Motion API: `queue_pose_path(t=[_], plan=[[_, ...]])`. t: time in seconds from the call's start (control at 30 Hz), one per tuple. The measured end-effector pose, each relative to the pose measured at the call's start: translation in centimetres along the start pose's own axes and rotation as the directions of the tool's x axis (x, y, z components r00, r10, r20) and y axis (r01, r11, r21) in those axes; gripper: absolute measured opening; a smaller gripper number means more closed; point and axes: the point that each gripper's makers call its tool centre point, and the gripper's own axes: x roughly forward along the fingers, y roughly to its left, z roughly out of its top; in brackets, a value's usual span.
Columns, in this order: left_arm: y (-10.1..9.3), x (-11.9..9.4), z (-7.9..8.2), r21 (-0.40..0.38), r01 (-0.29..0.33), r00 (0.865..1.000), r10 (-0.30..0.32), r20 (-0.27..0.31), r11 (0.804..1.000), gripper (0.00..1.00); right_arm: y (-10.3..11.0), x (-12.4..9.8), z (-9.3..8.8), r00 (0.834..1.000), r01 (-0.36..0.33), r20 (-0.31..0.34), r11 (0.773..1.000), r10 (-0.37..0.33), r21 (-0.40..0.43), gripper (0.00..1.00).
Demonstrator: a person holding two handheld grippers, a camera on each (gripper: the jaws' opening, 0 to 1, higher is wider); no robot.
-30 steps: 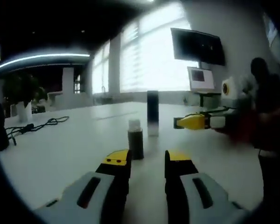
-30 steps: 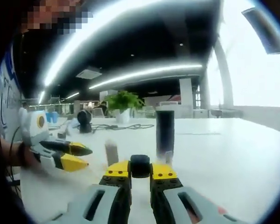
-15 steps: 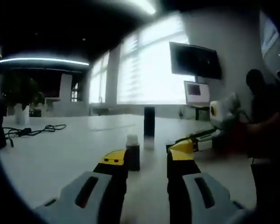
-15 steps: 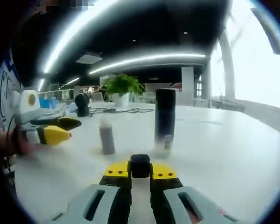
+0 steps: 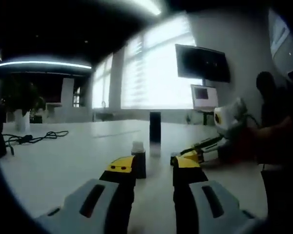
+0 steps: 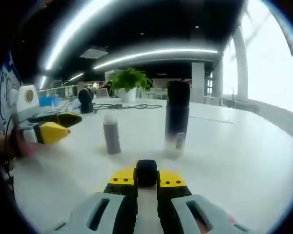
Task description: Pick up cosmetic bottle twist off cap place on table pick up cap screw tight cap place on table
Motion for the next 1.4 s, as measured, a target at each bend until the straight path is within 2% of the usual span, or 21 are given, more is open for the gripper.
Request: queue_pose_path(t=[0.1, 0.23, 0.43, 0.57, 0.67, 0.73, 0.9, 0.97, 1.0, 1.03, 1.07, 1.17, 1.23, 1.4], plan=[[0.1, 0.0, 0.0, 0.002, -0.007, 1.0, 0.007, -0.002, 1.0, 0.2, 0.1, -0.1, -0.1, 1.0, -0.008, -0.005, 1.0, 0.008, -0.012, 0.09], [0.2, 0.0, 0.0, 0.005, -0.008, 1.0, 0.008, -0.004, 1.0, 0.2, 0.4, -0.3, -0.1, 1.0, -0.022, 0.0, 1.0, 0.022, -0.015, 0.21], [0.2, 0.1, 0.1, 0.002, -0.006, 1.0, 0.006, -0.005, 1.0, 0.2, 0.9, -1.1, 1.2, 0.995, -0.062, 0.081, 0.998, 0.062, -0.008, 0.29], [0.5, -0.2, 0.3, -0.006, -0.014, 1.0, 0.014, 0.002, 1.0, 0.21, 1.6, -2.3, 2.6, 0.976, -0.117, 0.181, 0.993, 0.12, -0.026, 0.32], [0.6, -0.7, 0.6, -0.011, -0.019, 1.0, 0.019, 0.008, 1.0, 0.21, 1.4, -3.3, 2.7, 0.971, -0.13, 0.198, 0.991, 0.133, -0.029, 0.33], [0.4, -1.1, 1.1, -0.041, -0.013, 0.999, 0.014, 0.035, 0.999, 0.22, 1.1, -4.1, 2.5, 0.969, -0.135, 0.202, 0.99, 0.139, -0.037, 0.32], [-0.5, -2.2, 0.7, -0.018, -0.013, 1.0, 0.014, 0.019, 1.0, 0.22, 0.7, -5.7, 2.9, 0.954, -0.158, 0.256, 0.987, 0.158, -0.02, 0.32], [-0.5, -2.6, 0.6, -0.005, -0.026, 1.0, 0.026, 0.015, 1.0, 0.22, 0.7, -6.0, 2.9, 0.948, -0.153, 0.271, 0.985, 0.167, -0.075, 0.32], [-0.5, -2.9, 0.7, -0.006, -0.034, 0.999, 0.034, 0.018, 0.999, 0.22, 1.0, -6.1, 3.1, 0.943, -0.164, 0.278, 0.983, 0.181, -0.083, 0.32], [-0.5, -3.1, 0.7, -0.005, -0.038, 0.999, 0.038, 0.018, 0.999, 0.22, 1.7, -6.5, 3.8, 0.927, -0.194, 0.311, 0.978, 0.208, -0.075, 0.33], [-0.4, -3.3, 0.9, -0.01, -0.042, 0.999, 0.042, 0.026, 0.999, 0.22, 1.9, -6.8, 4.0, 0.922, -0.195, 0.326, 0.978, 0.209, -0.075, 0.34], [-0.4, -4.0, 1.7, -0.043, -0.055, 0.996, 0.058, 0.07, 0.998, 0.22, 2.1, -7.3, 3.6, 0.928, -0.186, 0.312, 0.979, 0.202, -0.079, 0.34], [-0.2, -4.3, 1.6, -0.028, -0.072, 0.995, 0.073, 0.065, 0.997, 0.22, 1.6, -7.4, 3.3, 0.936, -0.165, 0.303, 0.983, 0.181, -0.075, 0.32], [-0.2, -3.9, 1.0, 0.007, -0.085, 0.996, 0.084, 0.04, 0.996, 0.22, 1.2, -7.4, 3.6, 0.931, -0.159, 0.323, 0.985, 0.171, -0.062, 0.31]])
